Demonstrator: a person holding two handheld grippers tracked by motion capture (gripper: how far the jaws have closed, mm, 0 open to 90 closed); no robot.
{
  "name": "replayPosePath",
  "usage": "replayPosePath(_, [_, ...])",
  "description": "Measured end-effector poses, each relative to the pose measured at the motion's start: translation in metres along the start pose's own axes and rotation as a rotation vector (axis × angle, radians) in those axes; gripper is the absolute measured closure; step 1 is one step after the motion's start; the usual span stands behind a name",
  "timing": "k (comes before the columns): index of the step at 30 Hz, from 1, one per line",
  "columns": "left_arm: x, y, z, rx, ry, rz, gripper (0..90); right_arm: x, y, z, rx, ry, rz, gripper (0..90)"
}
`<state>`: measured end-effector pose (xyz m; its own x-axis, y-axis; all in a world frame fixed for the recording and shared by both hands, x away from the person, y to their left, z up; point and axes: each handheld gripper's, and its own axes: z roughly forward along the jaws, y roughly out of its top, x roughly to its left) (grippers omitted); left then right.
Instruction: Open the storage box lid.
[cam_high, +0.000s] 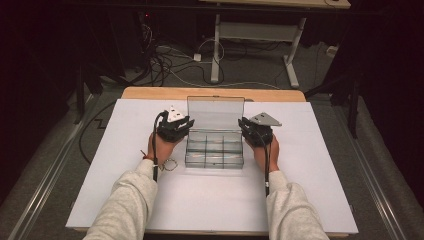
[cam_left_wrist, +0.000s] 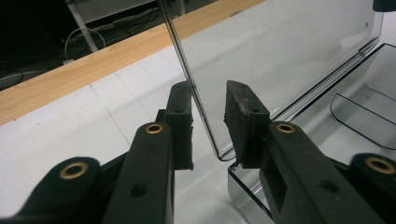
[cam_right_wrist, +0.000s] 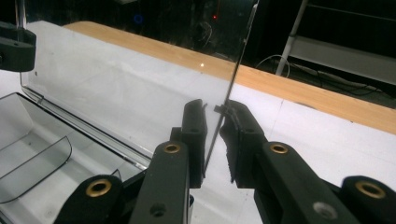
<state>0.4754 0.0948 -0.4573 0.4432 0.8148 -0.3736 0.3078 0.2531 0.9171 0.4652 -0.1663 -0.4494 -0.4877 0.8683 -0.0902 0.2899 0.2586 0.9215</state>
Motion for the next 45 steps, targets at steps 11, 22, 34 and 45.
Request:
replayPosePath(11, [0.001, -0.005, 0.0, 0.009, 0.014, -0.006, 69.7, 0.002, -0.005, 0.003, 0.031, -0.001, 0.001, 76.5])
replayPosePath(22, [0.0, -0.01, -0.001, 0.047, 0.045, 0.027, 69.7, 0.007, -0.006, 0.007, 0.068, -0.016, -0.023, 72.4])
replayPosePath(34, [0.002, -0.01, -0.003, 0.055, 0.046, 0.026, 69.8, 0.014, -0.005, 0.013, 0.079, -0.056, -0.043, 69.4])
replayPosePath(45, [0.002, -0.01, -0.002, 0.057, 0.053, 0.037, 67.6, 0.016, -0.004, 0.013, 0.098, -0.075, -0.054, 69.0])
